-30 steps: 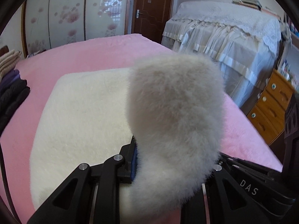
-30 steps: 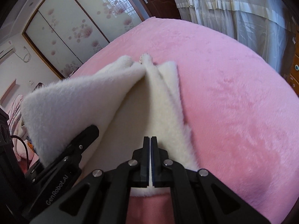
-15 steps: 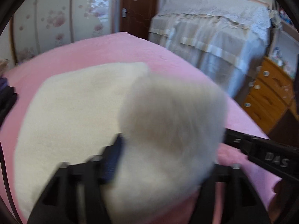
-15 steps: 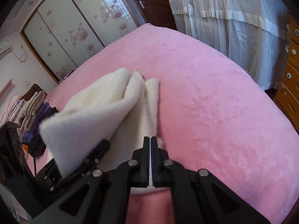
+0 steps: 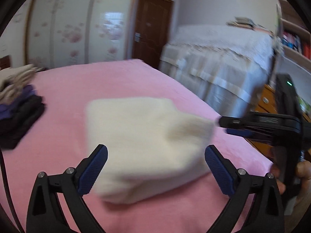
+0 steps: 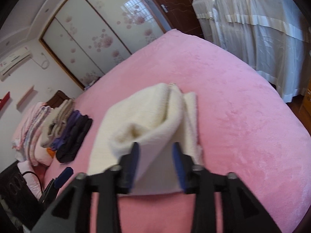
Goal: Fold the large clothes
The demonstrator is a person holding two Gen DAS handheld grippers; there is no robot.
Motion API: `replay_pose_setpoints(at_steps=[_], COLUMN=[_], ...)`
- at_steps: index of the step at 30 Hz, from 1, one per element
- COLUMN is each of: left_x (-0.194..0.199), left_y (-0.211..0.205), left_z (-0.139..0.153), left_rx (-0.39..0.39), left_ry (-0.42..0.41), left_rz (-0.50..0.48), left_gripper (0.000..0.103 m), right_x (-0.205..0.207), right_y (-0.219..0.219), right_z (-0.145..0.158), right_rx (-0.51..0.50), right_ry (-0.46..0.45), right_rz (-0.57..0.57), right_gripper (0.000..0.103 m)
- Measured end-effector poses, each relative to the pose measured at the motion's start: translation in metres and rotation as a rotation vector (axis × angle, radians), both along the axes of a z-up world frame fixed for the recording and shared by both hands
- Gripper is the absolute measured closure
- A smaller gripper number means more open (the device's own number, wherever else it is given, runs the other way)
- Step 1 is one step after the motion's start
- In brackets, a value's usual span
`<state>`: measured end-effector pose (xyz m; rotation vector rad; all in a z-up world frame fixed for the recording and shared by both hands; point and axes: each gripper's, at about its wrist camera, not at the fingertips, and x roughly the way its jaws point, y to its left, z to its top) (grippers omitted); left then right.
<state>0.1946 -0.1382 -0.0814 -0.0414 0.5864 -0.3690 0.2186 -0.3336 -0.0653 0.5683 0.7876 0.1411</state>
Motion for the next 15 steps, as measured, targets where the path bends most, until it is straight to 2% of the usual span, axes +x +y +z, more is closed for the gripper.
replay_pose_setpoints(at_steps=[1, 3, 6, 10, 13, 14, 15], left_x=[0.001, 0.011, 0.033, 0.048, 0.061, 0.061, 0.064], left_y=[0.019, 0.049, 0.084, 0.098, 0.089, 0.084, 0.079], left_z=[0.000, -0.008, -0.032, -0.052, -0.056, -0.058, -0.058], left_rx=[-0.010, -0.019, -0.022, -0.050, -0.038, -0.026, -0.012], left_ry=[0.004, 0.040, 0.174, 0.265, 0.263, 0.257, 0.255], left_rz=[0.057, 0.173, 0.321, 0.346, 0.327, 0.318, 0.306], left_gripper=[0.003, 0.003, 0.003, 0.003, 0.003, 0.003, 0.003], right_x=[0.000, 0.002, 0.013, 0.042, 0.063, 0.068, 0.071], right_y=[0.004, 0.017, 0.039, 0.055, 0.056, 0.055, 0.052], right_z=[0.004, 0.010, 0.008, -0.008, -0.017, -0.019, -0.021], right_rx=[0.011, 0.002, -0.075, -0.166, -0.199, -0.186, -0.159], right_ry=[-0.011, -0.015, 0.028, 0.130, 0.183, 0.188, 0.182], right_rz=[0.014, 0.041, 0.054, 0.029, 0.011, 0.021, 0.034], right_gripper=[0.041, 0.035, 0.033, 0.033, 0.034, 0.038, 0.063])
